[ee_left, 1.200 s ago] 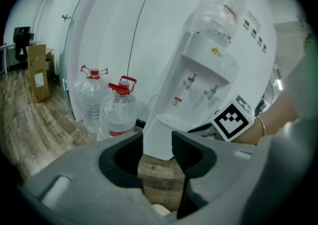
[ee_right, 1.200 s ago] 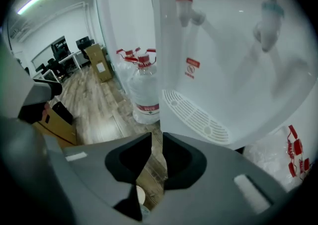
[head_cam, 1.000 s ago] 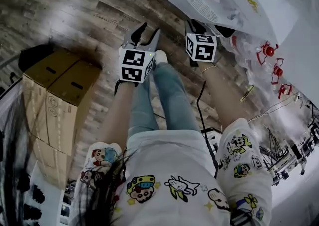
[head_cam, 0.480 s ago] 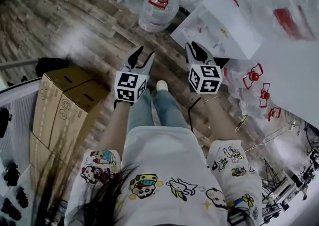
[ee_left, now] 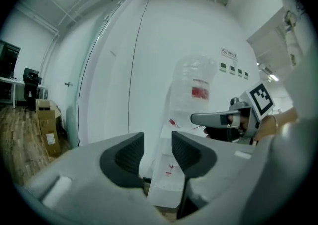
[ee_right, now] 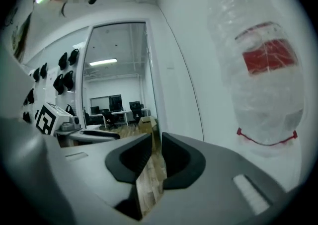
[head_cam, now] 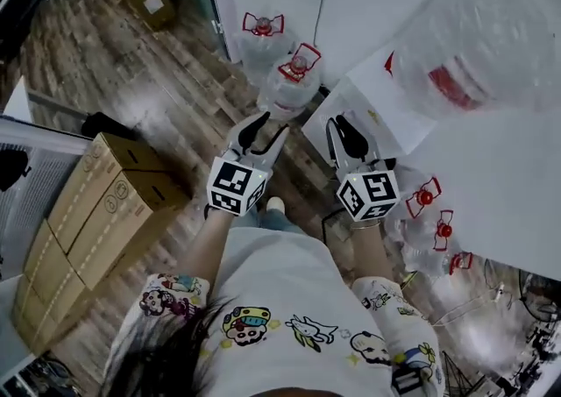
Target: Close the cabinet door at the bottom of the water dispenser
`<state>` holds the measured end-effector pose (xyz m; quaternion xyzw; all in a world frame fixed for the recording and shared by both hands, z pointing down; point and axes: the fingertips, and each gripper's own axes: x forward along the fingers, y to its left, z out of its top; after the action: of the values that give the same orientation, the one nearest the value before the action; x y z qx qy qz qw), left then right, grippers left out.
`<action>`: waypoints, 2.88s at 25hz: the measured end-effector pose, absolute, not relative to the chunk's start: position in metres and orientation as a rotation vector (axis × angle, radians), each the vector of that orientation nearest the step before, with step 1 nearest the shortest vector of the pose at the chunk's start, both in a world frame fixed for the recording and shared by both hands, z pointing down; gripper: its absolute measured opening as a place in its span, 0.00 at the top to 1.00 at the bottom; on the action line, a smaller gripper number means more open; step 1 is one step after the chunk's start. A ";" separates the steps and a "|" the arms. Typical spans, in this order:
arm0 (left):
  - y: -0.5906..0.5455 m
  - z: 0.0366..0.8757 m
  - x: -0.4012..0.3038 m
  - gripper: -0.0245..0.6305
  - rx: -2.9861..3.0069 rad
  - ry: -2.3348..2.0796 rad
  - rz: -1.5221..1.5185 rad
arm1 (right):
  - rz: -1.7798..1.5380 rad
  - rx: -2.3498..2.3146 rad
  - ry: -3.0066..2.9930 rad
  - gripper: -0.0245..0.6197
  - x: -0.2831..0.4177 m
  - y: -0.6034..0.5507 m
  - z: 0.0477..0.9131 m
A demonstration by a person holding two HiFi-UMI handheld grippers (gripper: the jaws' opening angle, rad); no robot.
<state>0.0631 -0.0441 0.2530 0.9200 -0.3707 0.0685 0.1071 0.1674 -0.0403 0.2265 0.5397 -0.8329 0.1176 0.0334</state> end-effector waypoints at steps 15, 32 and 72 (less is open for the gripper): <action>0.027 0.169 0.036 0.92 2.741 -1.248 0.021 | 0.102 1.590 -2.782 0.95 0.152 0.021 0.138; 0.020 0.180 0.026 0.96 2.712 -1.096 0.129 | 0.298 1.734 -2.597 0.95 0.163 0.026 0.164; 0.008 0.192 -0.026 0.96 2.690 -1.242 0.170 | 0.289 1.640 -2.633 0.95 0.140 0.014 0.170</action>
<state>-0.0258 0.0076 0.1919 0.9030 -0.4168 0.0571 0.0867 0.1400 0.0139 0.1696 0.5264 -0.8450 0.0927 0.0133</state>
